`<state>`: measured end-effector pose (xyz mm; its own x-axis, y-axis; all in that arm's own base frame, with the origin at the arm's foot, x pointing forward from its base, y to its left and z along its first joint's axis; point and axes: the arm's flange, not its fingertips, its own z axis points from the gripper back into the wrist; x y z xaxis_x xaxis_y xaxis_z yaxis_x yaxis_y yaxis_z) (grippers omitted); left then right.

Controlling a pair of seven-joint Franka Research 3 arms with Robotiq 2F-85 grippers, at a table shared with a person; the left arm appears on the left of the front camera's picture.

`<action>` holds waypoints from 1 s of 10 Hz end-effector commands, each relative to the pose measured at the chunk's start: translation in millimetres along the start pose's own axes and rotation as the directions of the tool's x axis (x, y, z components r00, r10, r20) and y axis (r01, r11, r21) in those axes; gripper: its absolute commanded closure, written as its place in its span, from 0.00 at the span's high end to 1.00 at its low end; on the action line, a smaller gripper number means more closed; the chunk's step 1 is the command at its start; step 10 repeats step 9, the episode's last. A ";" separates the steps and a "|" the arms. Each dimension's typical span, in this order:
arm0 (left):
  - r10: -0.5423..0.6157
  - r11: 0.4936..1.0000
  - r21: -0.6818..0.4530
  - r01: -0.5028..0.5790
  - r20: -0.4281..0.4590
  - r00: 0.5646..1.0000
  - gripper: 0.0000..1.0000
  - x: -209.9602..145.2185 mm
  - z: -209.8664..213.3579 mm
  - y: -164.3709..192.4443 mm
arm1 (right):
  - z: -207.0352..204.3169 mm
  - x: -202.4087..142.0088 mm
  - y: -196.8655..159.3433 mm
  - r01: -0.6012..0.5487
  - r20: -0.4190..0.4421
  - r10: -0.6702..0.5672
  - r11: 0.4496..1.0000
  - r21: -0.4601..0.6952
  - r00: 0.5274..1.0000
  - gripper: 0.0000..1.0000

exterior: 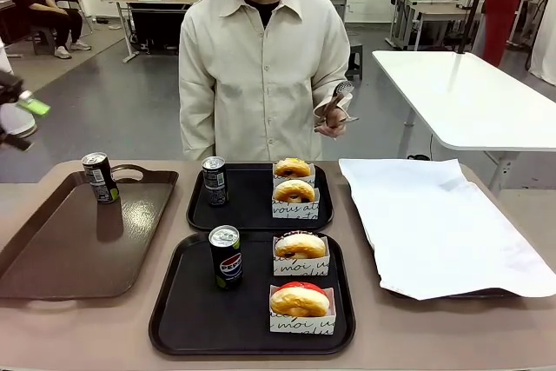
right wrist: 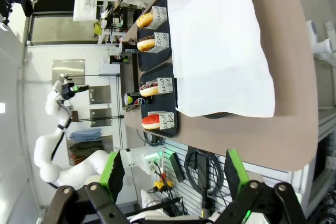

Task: Set up donuts and drinks on trays.
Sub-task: Pick up one Pepsi coke from the Handle tray and place it on the Flat Tray without a Pepsi coke.

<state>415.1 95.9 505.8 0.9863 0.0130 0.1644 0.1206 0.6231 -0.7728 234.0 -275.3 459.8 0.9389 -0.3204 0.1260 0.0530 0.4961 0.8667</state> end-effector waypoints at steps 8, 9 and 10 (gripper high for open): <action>0.081 0.981 -0.174 -0.087 -0.044 0.996 1.00 -18.2 4.0 119.5 | 0.4 1.2 -0.2 -0.010 0.008 0.010 1.000 0.020 1.000 1.00; 0.081 0.981 -0.174 -0.087 -0.044 0.996 1.00 -18.2 4.0 119.5 | 0.4 1.2 -0.2 -0.010 0.008 0.010 1.000 0.020 1.000 1.00; 0.081 0.981 -0.174 -0.087 -0.044 0.996 1.00 -18.2 4.0 119.5 | 0.4 1.2 -0.2 -0.010 0.008 0.010 1.000 0.020 1.000 1.00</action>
